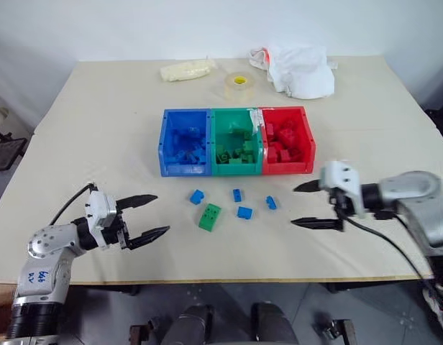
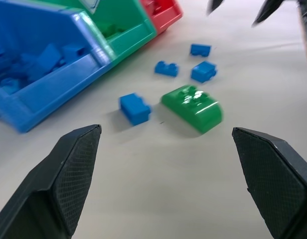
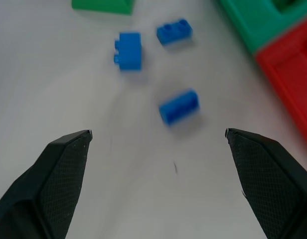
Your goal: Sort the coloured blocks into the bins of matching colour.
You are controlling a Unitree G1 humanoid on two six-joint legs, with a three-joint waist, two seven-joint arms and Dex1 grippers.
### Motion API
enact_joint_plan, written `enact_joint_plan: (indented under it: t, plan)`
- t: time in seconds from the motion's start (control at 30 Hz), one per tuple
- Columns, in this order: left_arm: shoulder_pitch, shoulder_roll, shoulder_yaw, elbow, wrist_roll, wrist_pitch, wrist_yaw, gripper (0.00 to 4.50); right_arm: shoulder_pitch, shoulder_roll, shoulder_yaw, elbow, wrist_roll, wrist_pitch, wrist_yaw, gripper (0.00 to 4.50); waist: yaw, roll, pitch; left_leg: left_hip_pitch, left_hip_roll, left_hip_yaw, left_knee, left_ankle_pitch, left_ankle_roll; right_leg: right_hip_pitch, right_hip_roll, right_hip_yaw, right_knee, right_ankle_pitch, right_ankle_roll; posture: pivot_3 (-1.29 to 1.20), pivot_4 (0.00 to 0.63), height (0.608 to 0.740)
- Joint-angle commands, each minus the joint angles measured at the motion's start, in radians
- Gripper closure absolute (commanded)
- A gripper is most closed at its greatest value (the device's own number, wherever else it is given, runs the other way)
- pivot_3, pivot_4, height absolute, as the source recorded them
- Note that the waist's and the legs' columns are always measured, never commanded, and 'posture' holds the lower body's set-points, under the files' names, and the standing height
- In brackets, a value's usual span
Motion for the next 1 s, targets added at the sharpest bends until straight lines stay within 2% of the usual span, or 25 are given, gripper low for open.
enact_joint_plan:
  t: [0.03,0.27,0.37,0.73,0.77,1.0]
  plan:
    - [0.026,-0.010,0.015,-0.077,-0.024,-0.006,0.024,0.03,-0.054,0.043,0.036,0.064,-0.038,-0.049,0.002,0.00,0.004,0.000,0.000,0.000,0.000,0.000,0.000,0.000,0.000,0.000,0.000,0.000,0.000,0.000,0.000,0.00,0.150,0.740]
    - [0.086,-0.027,0.022,-0.149,-0.025,-0.002,0.065,0.03,-0.090,0.111,0.107,0.221,-0.132,-0.146,-0.001,0.00,0.001,0.000,0.000,0.000,0.000,0.000,0.000,-0.002,0.000,0.000,0.000,-0.001,0.000,0.000,0.000,0.00,0.150,0.740]
    - [0.112,-0.025,0.035,-0.162,-0.028,-0.008,0.072,0.00,-0.099,0.140,0.095,0.268,-0.132,-0.180,-0.017,0.59,-0.002,0.000,0.000,0.000,0.000,0.000,0.000,-0.002,0.000,0.000,0.001,-0.001,0.001,0.000,0.000,0.00,0.150,0.740]
    - [0.101,-0.025,0.037,-0.151,-0.026,-0.017,0.090,0.00,-0.115,0.207,0.058,0.283,-0.112,-0.190,-0.049,4.35,-0.001,0.000,0.000,0.000,0.002,0.000,0.006,-0.003,-0.002,0.001,0.003,-0.001,0.003,0.001,-0.001,0.00,0.150,0.740]
    - [0.095,-0.026,0.036,-0.147,-0.025,-0.019,0.091,0.00,-0.114,0.208,0.052,0.271,-0.109,-0.184,-0.053,4.47,-0.001,0.000,0.000,0.000,0.002,0.000,0.006,-0.003,-0.002,0.001,0.003,-0.001,0.003,0.001,-0.001,0.00,0.150,0.740]
    - [0.076,-0.031,0.029,-0.127,-0.018,-0.027,0.095,0.00,-0.131,0.217,0.009,0.201,-0.071,-0.134,-0.079,4.47,-0.002,0.000,0.000,0.000,0.003,0.000,0.006,-0.004,-0.002,0.000,0.004,0.000,0.003,0.001,-0.001,0.00,0.150,0.740]
